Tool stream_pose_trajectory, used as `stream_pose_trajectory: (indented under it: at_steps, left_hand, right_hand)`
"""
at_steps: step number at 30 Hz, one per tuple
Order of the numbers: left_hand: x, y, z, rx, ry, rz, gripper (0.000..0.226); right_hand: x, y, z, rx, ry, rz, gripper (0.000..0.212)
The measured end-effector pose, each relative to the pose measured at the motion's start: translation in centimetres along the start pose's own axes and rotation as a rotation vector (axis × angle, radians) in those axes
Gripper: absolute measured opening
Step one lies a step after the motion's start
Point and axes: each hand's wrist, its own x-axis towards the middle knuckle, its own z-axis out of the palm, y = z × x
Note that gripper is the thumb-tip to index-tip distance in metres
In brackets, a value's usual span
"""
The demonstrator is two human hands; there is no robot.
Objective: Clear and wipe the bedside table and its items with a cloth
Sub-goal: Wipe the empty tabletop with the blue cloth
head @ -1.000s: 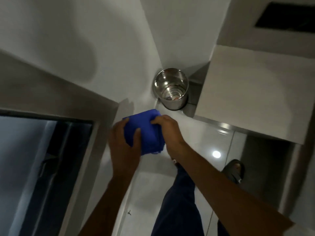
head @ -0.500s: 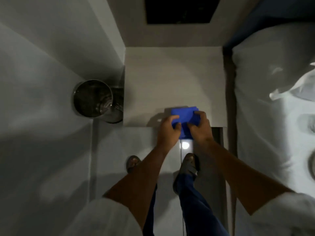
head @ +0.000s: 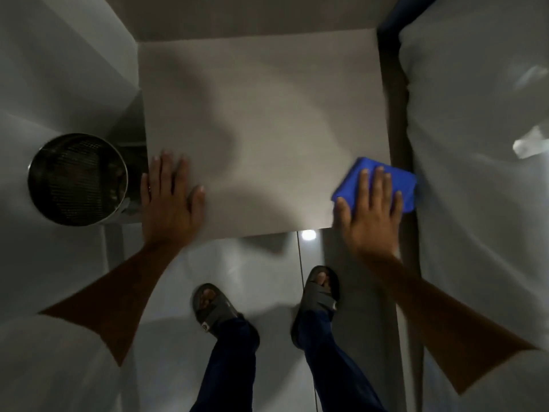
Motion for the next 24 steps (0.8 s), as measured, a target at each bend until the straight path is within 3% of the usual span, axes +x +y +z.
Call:
stream_pose_trajectory:
  at_steps: [5,7,11,13,17,24]
  left_hand:
    - [-0.1,0.1,-0.4,-0.038,0.036,-0.032,0.063]
    - [-0.1,0.4,-0.4,-0.044,0.035,-0.028,0.063]
    - [-0.2,0.1,-0.3,-0.068,0.069,-0.023,0.061]
    - [-0.2,0.1,-0.2,-0.070,0.094,-0.011,0.060]
    - [-0.1,0.1,-0.2,-0.085,0.088,-0.019,0.060]
    - [-0.3,0.8,-0.8,-0.124,0.096,-0.033,0.060]
  right_hand:
    - [0.5,-4.3,-0.1,0.027,0.001,0.076,0.067]
    - [-0.2,-8.1,0.3,0.026,-0.034,-0.066,0.067]
    - [-2.2,-15.7,1.7,0.083,-0.068,-0.524,0.065]
    - [-2.2,-16.1,1.9,0.068,-0.078,-0.614,0.064]
    - [0.2,-9.7,1.2,0.000,-0.063,-0.492,0.065]
    - [7.3,-1.0,-1.9,0.068,-0.091,-0.034,0.068]
